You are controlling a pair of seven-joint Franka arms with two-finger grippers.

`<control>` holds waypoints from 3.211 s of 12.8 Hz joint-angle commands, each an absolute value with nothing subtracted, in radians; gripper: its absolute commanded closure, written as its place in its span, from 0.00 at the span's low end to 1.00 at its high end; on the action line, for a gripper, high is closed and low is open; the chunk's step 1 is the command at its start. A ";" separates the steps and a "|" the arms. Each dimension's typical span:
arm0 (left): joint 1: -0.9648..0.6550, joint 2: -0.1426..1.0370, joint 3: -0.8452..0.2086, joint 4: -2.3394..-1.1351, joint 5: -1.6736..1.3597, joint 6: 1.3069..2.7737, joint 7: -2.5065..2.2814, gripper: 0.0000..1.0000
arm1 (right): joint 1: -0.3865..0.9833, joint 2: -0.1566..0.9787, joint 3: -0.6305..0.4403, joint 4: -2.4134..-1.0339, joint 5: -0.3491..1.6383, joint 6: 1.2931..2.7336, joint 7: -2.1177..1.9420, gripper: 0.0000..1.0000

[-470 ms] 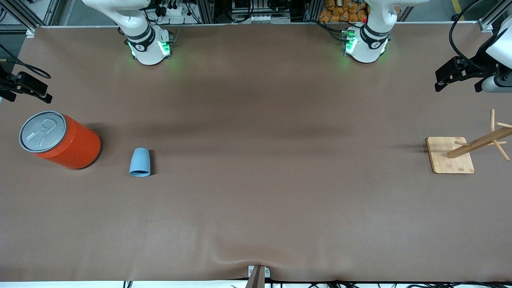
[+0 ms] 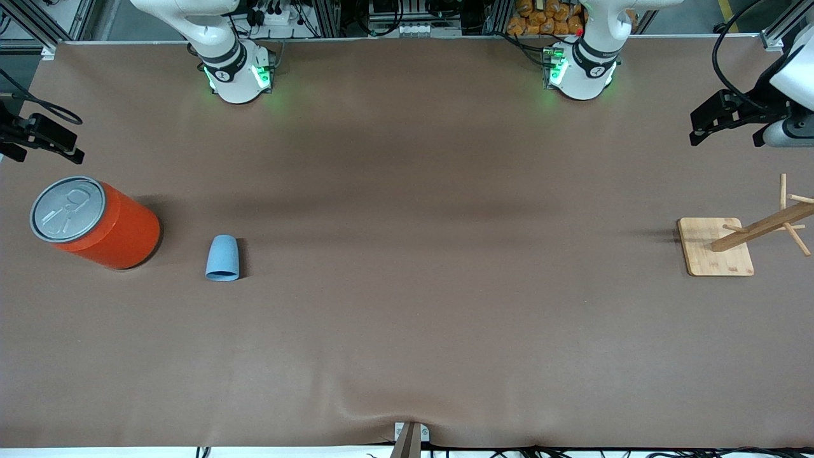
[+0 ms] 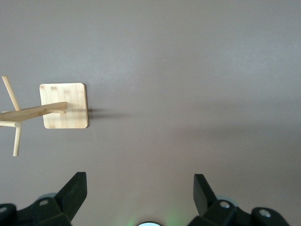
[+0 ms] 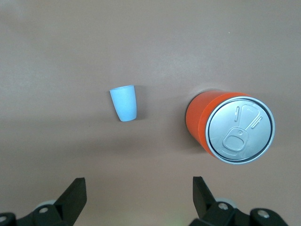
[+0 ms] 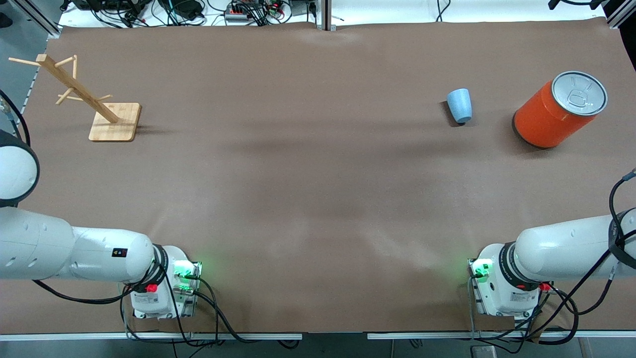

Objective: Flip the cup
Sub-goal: 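Move the right gripper down toward the upside-down light blue cup, then close the right gripper around the light blue cup, then lift the blue cup with the right gripper and carry it toward mid-table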

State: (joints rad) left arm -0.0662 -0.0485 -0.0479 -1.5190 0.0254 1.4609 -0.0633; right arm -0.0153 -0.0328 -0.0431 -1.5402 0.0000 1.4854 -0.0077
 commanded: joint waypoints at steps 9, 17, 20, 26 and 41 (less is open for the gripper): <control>-0.060 -0.032 -0.051 -1.511 0.029 1.445 -0.074 0.00 | -0.018 0.204 -0.035 -1.600 0.000 1.471 -0.021 0.00; -0.058 -0.031 -0.052 -1.511 0.029 1.445 -0.075 0.00 | 0.046 0.207 -0.031 -2.032 0.060 2.041 -0.031 0.00; -0.055 -0.031 -0.051 -1.509 0.029 1.445 -0.075 0.00 | 0.052 0.244 -0.031 -2.101 0.060 2.221 -0.037 0.00; -0.055 -0.031 -0.049 -1.509 0.028 1.447 -0.075 0.00 | 0.064 0.354 -0.031 -2.114 0.060 2.428 -0.041 0.00; -0.044 -0.031 -0.048 -1.506 0.028 1.448 -0.069 0.00 | 0.067 0.431 0.021 -1.835 0.060 2.148 -0.038 0.87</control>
